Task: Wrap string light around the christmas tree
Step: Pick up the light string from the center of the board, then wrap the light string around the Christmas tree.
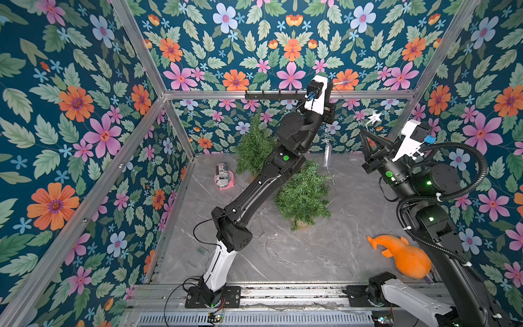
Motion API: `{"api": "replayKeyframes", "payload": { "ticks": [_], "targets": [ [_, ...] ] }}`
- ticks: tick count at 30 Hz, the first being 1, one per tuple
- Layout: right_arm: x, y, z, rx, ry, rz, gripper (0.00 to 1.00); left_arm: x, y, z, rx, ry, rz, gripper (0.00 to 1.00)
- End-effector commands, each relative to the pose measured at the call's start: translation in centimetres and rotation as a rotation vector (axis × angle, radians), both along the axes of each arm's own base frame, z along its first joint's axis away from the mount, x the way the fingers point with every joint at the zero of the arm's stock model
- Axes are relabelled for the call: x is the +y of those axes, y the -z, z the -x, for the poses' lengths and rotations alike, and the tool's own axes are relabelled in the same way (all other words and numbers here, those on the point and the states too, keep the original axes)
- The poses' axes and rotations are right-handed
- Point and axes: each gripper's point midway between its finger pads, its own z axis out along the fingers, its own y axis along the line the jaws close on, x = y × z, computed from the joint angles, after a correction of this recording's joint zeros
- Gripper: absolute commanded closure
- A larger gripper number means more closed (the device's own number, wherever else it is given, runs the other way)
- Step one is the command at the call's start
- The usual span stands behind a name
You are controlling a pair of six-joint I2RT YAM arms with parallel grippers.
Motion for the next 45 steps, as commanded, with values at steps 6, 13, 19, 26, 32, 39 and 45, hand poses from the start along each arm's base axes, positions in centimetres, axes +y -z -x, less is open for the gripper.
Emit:
{"api": "replayKeyframes", "payload": {
  "ticks": [6,13,19,26,32,39,45],
  "targets": [
    [-0.4,-0.6,3.0,0.023,-0.044,-0.003,1.0,4.1,-2.1,-1.3,-0.021,-0.052,0.114,1.0],
    [1.6,2.2,3.2,0.109,-0.165,0.031,1.0,5.7,-4.9,1.9,-0.12,-0.039,0.077,1.0],
    [3.0,3.8,1.8,0.165,-0.236,0.016,1.0,7.7,-4.6,2.3,-0.18,-0.253,-0.092,1.0],
    [5.7,4.4,0.9,0.216,-0.398,-0.008,1.0,9.8,-5.0,3.0,-0.206,-0.373,-0.145,1.0],
    [7.0,5.1,2.3,0.172,-0.495,0.015,0.95,9.4,-4.6,4.7,-0.198,-0.236,-0.106,1.0],
    [7.4,8.9,3.9,0.184,-0.518,0.134,0.58,9.7,-5.2,5.3,-0.199,-0.202,-0.078,1.0],
    [6.2,11.2,4.1,0.154,-0.4,0.257,0.4,9.8,-5.9,6.3,-0.228,-0.151,-0.034,1.0]
  ]
}}
